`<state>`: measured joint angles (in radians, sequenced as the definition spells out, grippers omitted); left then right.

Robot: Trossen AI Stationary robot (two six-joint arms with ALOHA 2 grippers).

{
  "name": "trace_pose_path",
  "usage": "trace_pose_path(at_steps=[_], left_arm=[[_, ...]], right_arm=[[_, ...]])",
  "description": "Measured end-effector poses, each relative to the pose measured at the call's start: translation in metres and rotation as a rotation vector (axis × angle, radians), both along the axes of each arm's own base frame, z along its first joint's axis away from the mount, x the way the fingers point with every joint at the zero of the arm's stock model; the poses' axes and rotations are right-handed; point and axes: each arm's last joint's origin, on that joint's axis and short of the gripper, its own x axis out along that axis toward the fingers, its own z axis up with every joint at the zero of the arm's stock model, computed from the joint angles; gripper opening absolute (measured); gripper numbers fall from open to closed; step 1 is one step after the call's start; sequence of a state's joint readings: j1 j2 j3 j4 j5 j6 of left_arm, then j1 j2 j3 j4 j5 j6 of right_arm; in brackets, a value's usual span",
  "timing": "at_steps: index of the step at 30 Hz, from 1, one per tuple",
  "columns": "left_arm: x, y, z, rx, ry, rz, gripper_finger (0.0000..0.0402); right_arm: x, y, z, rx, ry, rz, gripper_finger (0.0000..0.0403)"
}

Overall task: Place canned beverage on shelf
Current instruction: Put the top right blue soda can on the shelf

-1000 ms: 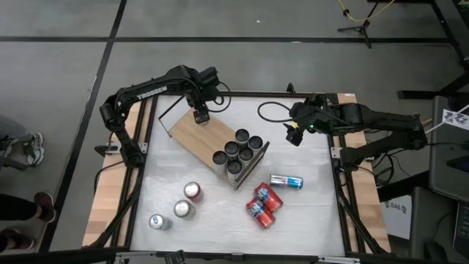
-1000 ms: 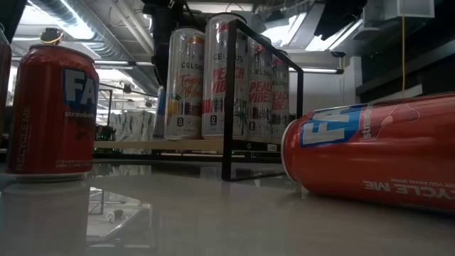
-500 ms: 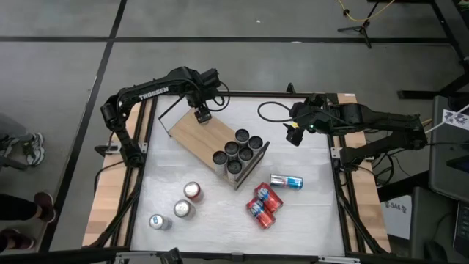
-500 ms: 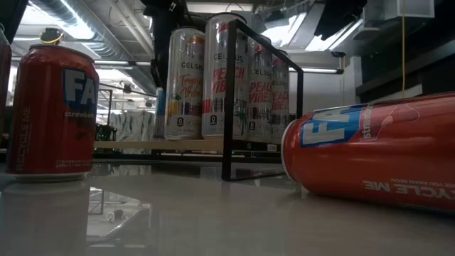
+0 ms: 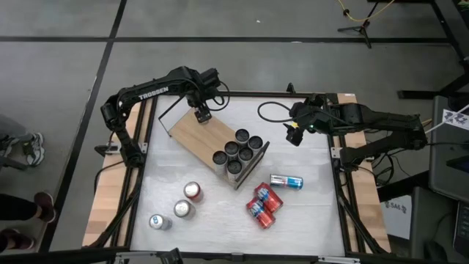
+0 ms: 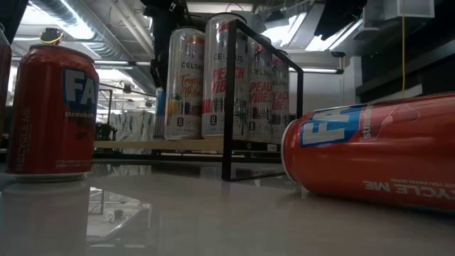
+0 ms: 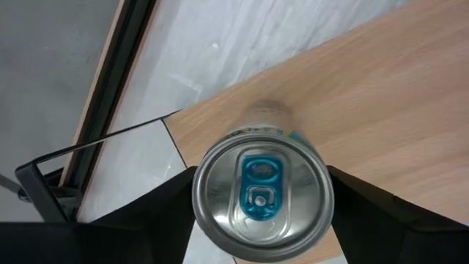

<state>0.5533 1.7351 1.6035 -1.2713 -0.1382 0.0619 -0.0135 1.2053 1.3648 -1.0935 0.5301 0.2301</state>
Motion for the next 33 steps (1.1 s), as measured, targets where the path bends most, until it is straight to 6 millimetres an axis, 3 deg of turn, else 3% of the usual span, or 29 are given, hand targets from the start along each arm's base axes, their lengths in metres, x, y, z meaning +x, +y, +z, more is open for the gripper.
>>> trace_pose_path(at_steps=[12,25,33], left_arm=[[-0.0001,0.0,0.0006,-0.004,-0.019,0.087,0.0344],[-0.0004,0.0003,0.001,-0.022,-0.079,0.365,0.0347],[0.0006,-0.0014,0.0012,-0.023,-0.084,0.379,0.0347]], right_arm=[[0.0,0.0,0.0001,0.0,0.0,0.0,0.0342],[0.0,0.0,0.0,0.0,0.0,0.0,0.0342],[0.0,0.0,0.0,0.0,0.0,0.0,0.0342]])
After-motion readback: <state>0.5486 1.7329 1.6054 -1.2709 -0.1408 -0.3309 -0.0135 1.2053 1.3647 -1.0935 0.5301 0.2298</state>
